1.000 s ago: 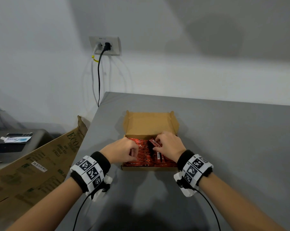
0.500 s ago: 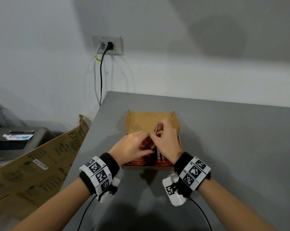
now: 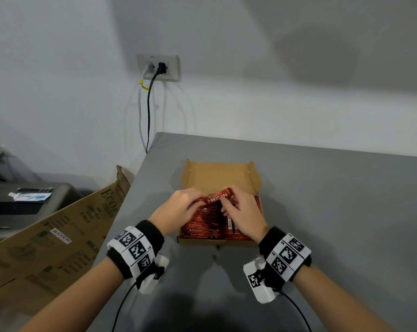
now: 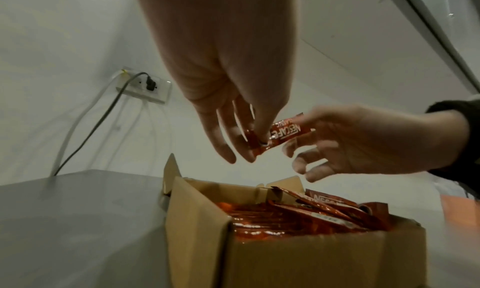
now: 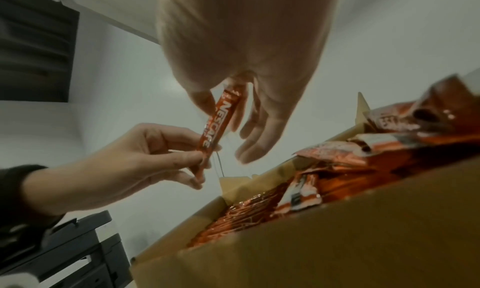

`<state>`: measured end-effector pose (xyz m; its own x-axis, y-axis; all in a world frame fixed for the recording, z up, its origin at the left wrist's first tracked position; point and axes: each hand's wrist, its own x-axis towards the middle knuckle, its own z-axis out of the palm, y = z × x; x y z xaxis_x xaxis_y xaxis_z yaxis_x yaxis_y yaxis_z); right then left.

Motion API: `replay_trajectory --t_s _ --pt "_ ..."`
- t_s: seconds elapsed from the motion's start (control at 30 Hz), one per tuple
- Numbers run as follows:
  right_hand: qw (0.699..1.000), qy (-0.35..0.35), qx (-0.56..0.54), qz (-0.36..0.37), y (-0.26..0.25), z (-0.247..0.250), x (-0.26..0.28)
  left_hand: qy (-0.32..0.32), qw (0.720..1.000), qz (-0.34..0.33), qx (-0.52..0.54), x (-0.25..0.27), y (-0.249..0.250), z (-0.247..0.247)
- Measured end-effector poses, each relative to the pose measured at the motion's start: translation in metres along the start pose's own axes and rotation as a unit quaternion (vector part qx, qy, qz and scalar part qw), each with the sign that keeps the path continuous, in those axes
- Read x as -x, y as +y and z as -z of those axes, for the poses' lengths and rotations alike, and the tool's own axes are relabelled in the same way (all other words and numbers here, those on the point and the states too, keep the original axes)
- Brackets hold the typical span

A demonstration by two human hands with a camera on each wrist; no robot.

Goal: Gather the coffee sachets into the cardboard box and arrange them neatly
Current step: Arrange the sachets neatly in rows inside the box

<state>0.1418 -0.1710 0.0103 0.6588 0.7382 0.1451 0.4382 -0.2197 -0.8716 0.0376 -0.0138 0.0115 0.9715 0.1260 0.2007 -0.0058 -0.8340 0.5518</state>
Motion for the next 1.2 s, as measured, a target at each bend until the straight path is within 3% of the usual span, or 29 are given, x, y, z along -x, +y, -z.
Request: replay_trajectory --t_s 0.13,0.2,0.4,0.57,0.67,0.77,0.83,0.9,0.97,1.07,1.2 --pt "0.994 0.036 0.098 0.018 0.009 0.003 -0.004 0.031 0.99 0.071 0.115 0.004 -0.001 0.004" --pt "0.996 0.034 0.084 0.001 0.01 0.006 -0.004 0.062 0.985 0.09 0.135 0.007 -0.004 0.004" --pt "0.997 0.0 0.083 -0.003 0.012 0.006 -0.002 0.037 0.987 0.079 0.136 0.013 -0.007 0.004" --pt "0.992 0.026 -0.106 -0.062 0.009 -0.003 0.004 0.132 0.952 0.128 0.244 0.016 0.004 -0.001" --pt "0.999 0.012 -0.037 -0.007 0.006 -0.012 0.002 0.102 0.953 0.122 0.259 0.015 0.013 -0.012" --pt "0.998 0.016 0.018 0.061 0.001 -0.015 -0.001 0.083 0.967 0.122 0.208 0.015 0.015 -0.019" --pt "0.996 -0.022 0.047 0.073 -0.002 -0.013 -0.001 0.06 0.981 0.11 0.151 0.014 0.009 -0.012" --pt "0.987 -0.112 0.093 0.067 0.0 -0.011 0.0 0.029 0.995 0.091 0.037 0.013 -0.002 0.001" --pt "0.972 -0.178 0.138 0.071 0.0 -0.013 0.002 0.043 0.994 0.096 -0.041 0.014 -0.011 0.016" --pt "0.962 -0.208 0.152 0.087 -0.006 -0.018 0.003 0.054 0.991 0.119 -0.01 0.015 -0.012 0.026" --pt "0.939 -0.256 0.214 0.079 -0.012 -0.027 -0.001 -0.024 0.992 0.121 0.01 0.017 -0.01 0.02"
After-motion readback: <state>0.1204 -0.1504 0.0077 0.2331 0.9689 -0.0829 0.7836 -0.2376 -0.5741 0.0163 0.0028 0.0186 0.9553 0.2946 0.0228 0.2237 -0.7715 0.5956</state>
